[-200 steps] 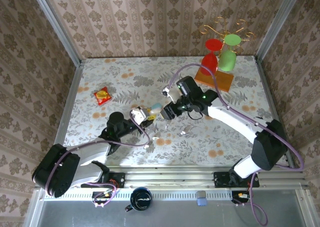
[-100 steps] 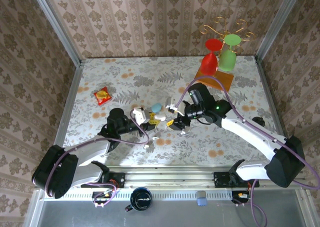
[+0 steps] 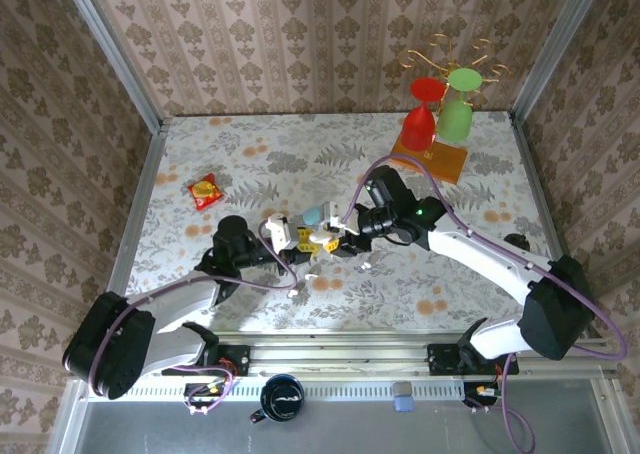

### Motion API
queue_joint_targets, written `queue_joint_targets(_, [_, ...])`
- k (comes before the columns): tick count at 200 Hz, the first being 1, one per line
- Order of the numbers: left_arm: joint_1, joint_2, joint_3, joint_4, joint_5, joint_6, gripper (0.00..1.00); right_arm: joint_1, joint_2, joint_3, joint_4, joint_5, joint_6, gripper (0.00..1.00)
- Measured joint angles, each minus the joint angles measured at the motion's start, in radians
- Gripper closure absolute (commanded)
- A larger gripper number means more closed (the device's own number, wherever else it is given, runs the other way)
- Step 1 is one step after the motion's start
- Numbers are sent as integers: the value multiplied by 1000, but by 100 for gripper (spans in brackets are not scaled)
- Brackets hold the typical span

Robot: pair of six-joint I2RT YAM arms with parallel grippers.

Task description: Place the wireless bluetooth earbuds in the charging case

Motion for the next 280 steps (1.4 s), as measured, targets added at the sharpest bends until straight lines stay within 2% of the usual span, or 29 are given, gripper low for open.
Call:
queue_joint_targets(42, [1,-2,0,-8,0,0,100,0,18,8,-2,-4,-3,84])
queue_joint_targets(49, [2,-2,0,-8,0,0,95,0,18,9,-6,-4,-3,85])
queue_joint_targets(57, [2,-2,0,-8,0,0,85,0,18,10,-8,-4,-8,85])
queue_joint_targets(73, [2,-2,0,-8,-1,2,73,0,18,10,-8,-4,-6,85])
queue_joint_targets(81, [2,-2,0,-7,-4,6,58,-1,18,10,-8,-4,-1,85])
queue_joint_targets(102, [1,-2,0,9,-27,4,31,-9,18,7,11,8,42,84])
queue_joint_targets(122, [2,-5,-5,17,-71,7,18,-29,18,-16,80,34,132,85])
queue_joint_targets(145, [14,-30,-21,6,-129,10,15,-67,18,-80,192,98,300,87])
queue_joint_targets(158, [15,-51,-23,-11,-171,16,12,-90,24,-113,249,136,430,86])
queue_joint_targets(172, [16,-78,-22,-43,-209,26,9,-107,40,-134,307,199,594,90])
queue_joint_targets(216, [16,-114,-6,-163,-328,61,3,-116,153,-138,387,375,1022,90])
queue_joint_targets(247, [16,-120,-5,-196,-378,63,1,-139,272,-131,387,414,1188,90])
queue_joint_targets(280, [16,-132,-3,-228,-430,62,1,-173,371,-116,389,413,1263,88])
